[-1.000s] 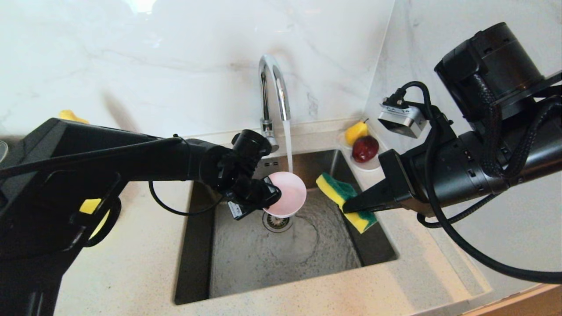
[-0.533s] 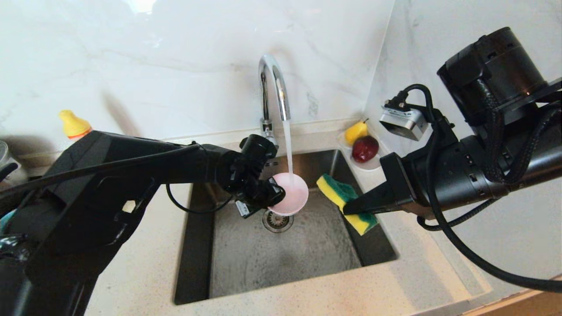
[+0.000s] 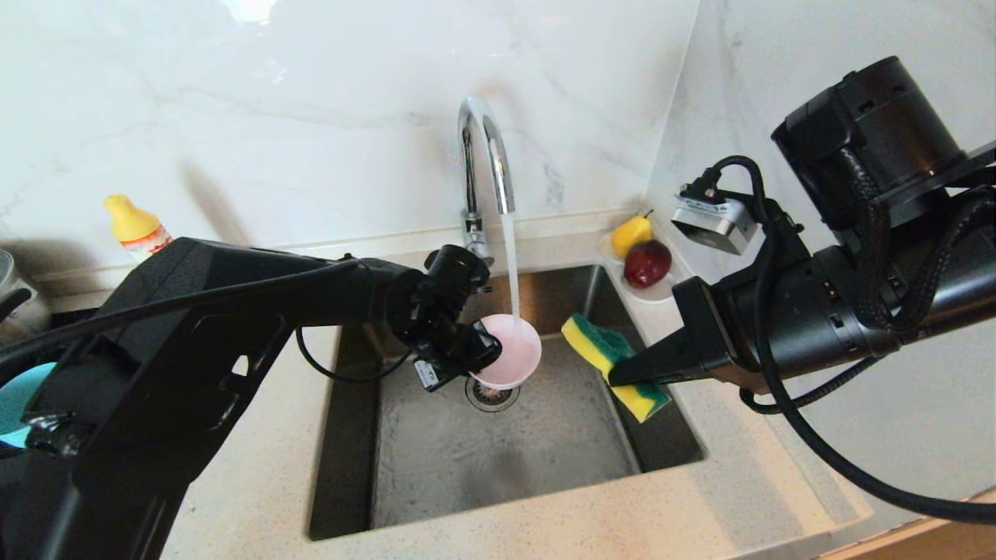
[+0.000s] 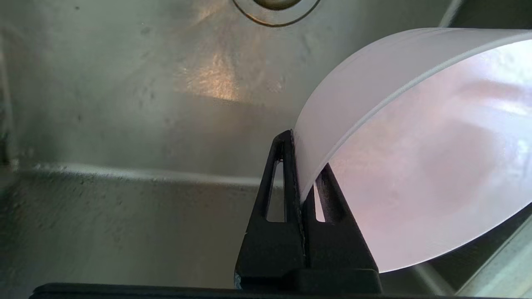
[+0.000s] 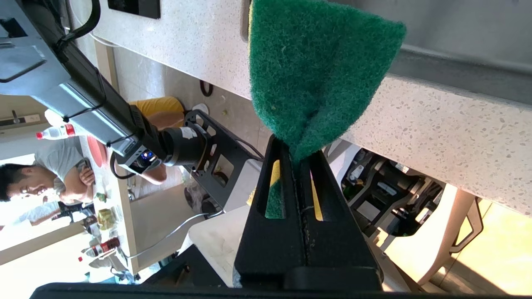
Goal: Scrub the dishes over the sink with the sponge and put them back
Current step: Rinse the bowl
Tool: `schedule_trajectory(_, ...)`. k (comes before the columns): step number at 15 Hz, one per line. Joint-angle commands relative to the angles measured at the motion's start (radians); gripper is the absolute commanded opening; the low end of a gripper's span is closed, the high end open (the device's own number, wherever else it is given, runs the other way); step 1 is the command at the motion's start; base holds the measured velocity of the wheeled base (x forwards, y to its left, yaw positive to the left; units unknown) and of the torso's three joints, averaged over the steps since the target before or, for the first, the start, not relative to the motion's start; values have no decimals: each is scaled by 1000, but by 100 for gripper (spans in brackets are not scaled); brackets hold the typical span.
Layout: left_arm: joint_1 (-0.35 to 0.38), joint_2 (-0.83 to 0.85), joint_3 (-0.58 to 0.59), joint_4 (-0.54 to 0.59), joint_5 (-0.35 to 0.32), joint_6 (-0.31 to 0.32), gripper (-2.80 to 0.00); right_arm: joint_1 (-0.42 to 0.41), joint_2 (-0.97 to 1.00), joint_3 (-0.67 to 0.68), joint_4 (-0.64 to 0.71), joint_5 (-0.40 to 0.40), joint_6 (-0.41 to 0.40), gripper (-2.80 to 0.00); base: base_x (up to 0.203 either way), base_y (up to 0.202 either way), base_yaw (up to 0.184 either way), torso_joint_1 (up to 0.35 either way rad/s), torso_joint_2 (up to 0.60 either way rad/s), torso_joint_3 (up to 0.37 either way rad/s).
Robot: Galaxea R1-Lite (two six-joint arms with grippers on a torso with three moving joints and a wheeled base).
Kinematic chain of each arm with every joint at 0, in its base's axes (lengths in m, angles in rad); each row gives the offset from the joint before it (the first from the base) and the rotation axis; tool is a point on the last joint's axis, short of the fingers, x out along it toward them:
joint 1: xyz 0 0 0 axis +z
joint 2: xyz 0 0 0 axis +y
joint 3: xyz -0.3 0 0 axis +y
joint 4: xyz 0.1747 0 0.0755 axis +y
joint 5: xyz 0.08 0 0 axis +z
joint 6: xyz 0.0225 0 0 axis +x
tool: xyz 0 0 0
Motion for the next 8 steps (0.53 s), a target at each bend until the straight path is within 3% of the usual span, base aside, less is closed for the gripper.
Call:
schedule_trajectory(1, -1, -14, -1, 4, 0, -5, -280, 0, 0, 2, 4, 2, 3, -280, 0, 0, 0, 0, 0, 0)
schedule_trajectory(8, -1, -14, 8, 5, 0, -5, -280, 0, 2, 3, 4, 2, 3, -280, 0, 0, 0, 0, 0, 0)
